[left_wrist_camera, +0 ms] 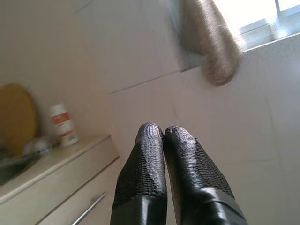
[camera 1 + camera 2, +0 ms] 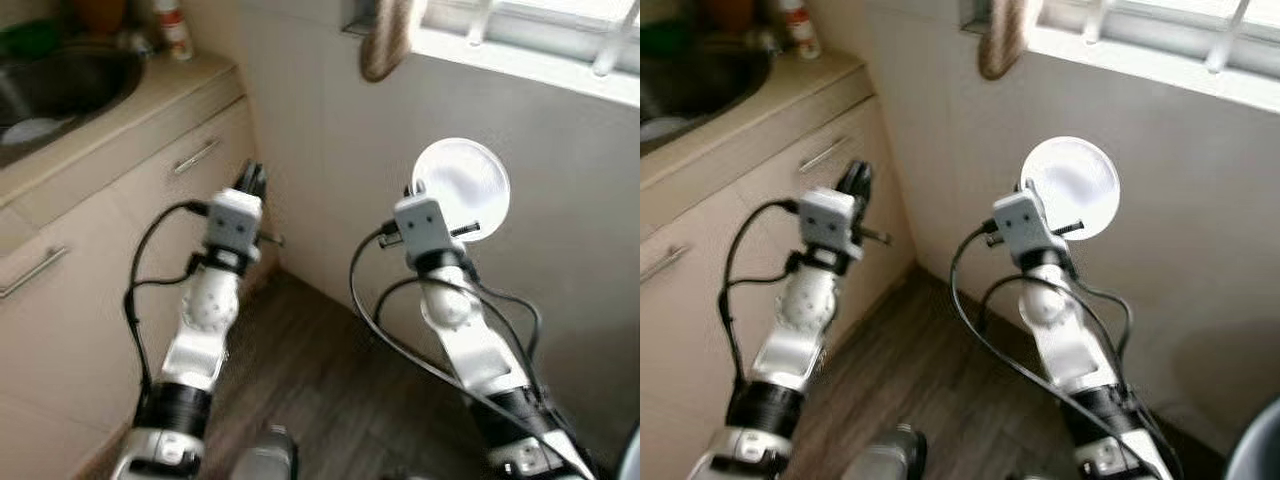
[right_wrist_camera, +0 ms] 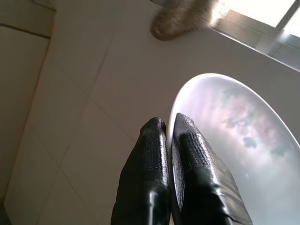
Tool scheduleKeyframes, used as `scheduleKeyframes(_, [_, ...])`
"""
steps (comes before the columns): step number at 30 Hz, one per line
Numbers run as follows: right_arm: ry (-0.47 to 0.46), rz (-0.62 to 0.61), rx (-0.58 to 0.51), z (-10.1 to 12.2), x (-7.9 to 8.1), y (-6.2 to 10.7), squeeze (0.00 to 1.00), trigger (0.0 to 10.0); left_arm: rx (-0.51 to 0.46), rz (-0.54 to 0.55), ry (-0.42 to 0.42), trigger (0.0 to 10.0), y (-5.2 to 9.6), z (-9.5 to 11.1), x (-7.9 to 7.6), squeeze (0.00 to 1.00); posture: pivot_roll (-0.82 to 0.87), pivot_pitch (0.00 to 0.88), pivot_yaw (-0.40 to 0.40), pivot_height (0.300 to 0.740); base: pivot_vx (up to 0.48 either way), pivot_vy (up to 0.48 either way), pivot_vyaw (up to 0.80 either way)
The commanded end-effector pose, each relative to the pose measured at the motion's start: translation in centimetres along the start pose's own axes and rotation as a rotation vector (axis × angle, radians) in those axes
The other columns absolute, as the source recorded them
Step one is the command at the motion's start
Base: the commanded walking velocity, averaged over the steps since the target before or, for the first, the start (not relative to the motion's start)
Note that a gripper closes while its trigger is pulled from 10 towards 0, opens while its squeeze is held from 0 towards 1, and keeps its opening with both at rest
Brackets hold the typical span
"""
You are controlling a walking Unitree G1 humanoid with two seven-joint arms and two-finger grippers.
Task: Kitchen organization
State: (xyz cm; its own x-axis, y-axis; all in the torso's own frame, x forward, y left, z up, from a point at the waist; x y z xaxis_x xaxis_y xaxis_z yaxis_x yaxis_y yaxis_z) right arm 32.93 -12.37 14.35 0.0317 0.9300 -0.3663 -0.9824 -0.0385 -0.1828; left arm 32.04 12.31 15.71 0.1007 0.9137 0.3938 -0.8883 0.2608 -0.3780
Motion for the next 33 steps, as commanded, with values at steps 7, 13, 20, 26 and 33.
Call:
scheduleKeyframes(7, [0.001, 0.049, -0.066, 1.34, 1.16, -0.08, 0.00, 0.0, 0.018, 0.018, -0.034, 10.0, 0.06, -0.36, 0.77, 0.00, 0.16, 0.000, -0.026, 0.740, 0.000, 0.000, 0.80])
scheduleKeyframes(13, [0.000, 0.054, -0.078, 1.52, 1.31, -0.02, 0.00, 0.0, 0.015, 0.019, -0.036, 10.0, 0.09, -0.32, 0.77, 0.00, 0.16, 0.000, -0.026, 0.740, 0.000, 0.000, 0.80])
scheduleKeyframes(20, [-0.005, 0.055, -0.096, 1.72, 1.33, 0.05, 0.00, 0.0, 0.007, 0.017, -0.029, 10.0, 0.14, -0.21, 0.75, 0.00, 0.16, 0.000, -0.025, 0.740, 0.095, 0.000, 0.80])
scheduleKeyframes(26, [-0.033, 0.043, -0.077, 1.62, 1.08, -0.25, 0.00, 10.0, 0.004, 0.014, -0.031, 10.0, 0.15, -0.18, 0.71, 0.00, 0.16, 0.000, -0.026, 0.740, 0.409, 0.000, 0.80])
scheduleKeyframes(33, [-0.080, 0.031, -0.083, 1.72, 0.93, -0.34, 0.00, 10.0, 0.003, 0.014, -0.035, 10.0, 0.13, -0.19, 0.74, 0.00, 0.16, 0.000, -0.026, 0.740, 0.460, 0.000, 0.00])
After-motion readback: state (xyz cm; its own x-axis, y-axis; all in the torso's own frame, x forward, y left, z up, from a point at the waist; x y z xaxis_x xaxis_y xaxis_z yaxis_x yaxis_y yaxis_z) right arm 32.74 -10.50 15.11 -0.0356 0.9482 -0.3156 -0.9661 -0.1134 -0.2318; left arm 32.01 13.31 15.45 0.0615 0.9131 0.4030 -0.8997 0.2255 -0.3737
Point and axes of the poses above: a point about 5 cm out from each wrist's last joint towards the gripper, its own y axis pointing back from the gripper into the wrist, its own z axis along the axis of the wrist's last joint, x = y × z, the point moved 2 cm from there along -y, pointing out of the wrist towards the gripper, and after that the axes turned 6 degrees about -y, right-handed, at the moved point
